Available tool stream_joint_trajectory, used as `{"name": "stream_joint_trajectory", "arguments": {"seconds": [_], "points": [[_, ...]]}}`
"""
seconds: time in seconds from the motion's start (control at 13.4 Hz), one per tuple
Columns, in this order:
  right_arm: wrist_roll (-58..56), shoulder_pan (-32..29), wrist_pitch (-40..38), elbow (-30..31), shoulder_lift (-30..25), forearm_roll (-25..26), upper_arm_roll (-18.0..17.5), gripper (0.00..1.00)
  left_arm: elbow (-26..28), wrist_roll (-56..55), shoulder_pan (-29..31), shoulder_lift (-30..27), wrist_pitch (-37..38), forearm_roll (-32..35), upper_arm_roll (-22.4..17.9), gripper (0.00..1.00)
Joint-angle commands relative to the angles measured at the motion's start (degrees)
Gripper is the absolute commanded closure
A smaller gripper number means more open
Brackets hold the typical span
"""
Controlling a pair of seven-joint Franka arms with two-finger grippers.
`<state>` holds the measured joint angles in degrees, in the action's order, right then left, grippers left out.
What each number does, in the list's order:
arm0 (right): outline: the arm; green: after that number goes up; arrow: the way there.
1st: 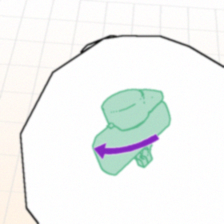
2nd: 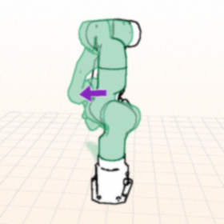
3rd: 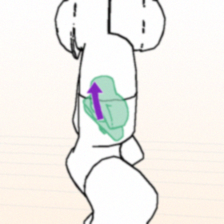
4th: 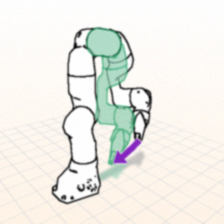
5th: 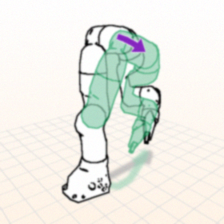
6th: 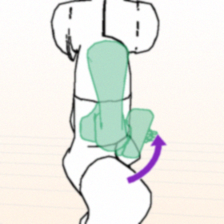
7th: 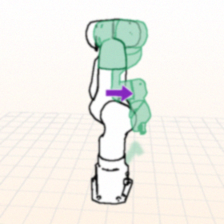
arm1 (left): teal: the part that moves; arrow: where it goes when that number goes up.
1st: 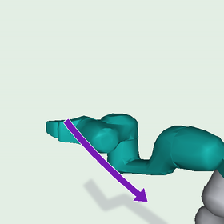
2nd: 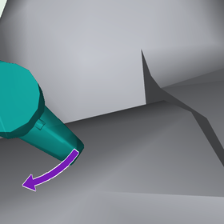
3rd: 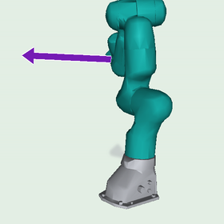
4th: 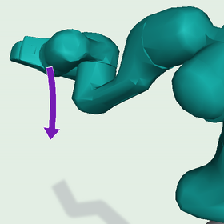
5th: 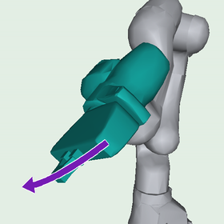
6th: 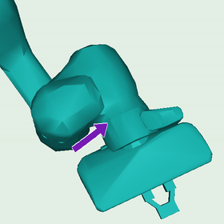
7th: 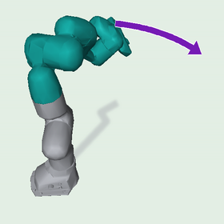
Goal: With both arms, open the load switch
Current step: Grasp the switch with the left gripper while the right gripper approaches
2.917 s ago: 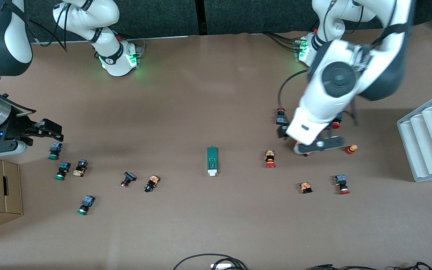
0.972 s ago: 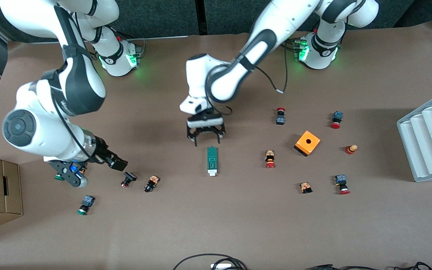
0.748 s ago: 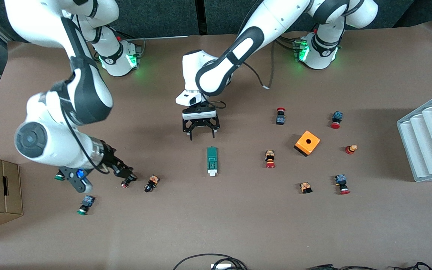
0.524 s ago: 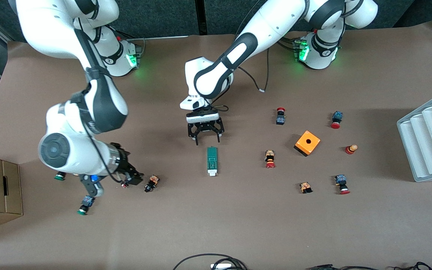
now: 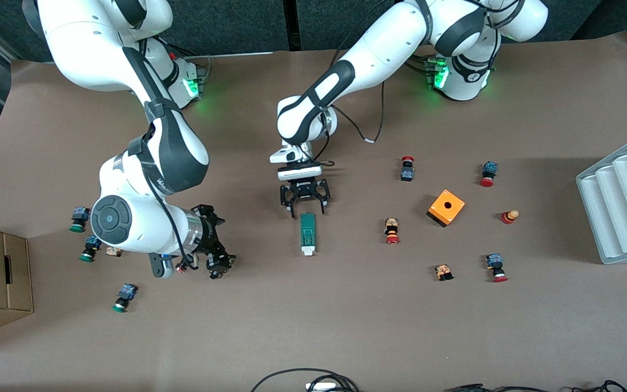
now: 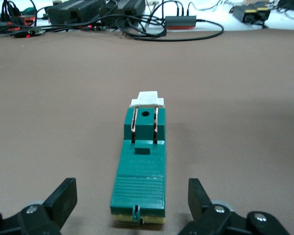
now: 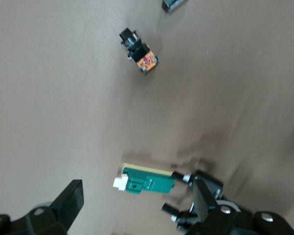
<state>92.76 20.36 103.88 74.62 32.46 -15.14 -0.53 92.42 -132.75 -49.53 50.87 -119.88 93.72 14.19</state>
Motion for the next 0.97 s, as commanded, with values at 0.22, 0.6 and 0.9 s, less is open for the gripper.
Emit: {"name": "stream_joint_trajectory", "arguments": {"seconds": [0.22,0.6,0.9], "points": [[16.5,5.1,5.0,-5.3,7.1,-1.6,0.4,0.0,-4.4,-7.3,-1.7,4.3,3.1,6.2,-1.3,0.01],[29.7,8.5,12.0,-9.0,14.1,-5.6,0.7,0.0,-4.4,-9.9,-1.8,6.7,5.1,9.3,-2.1,0.01],[36.0,9.6,18.3,-10.2,18.6,-6.2,0.3,0.0,-4.8,-10.1,-2.1,8.0,8.8,11.5,-1.8,0.01]]}}
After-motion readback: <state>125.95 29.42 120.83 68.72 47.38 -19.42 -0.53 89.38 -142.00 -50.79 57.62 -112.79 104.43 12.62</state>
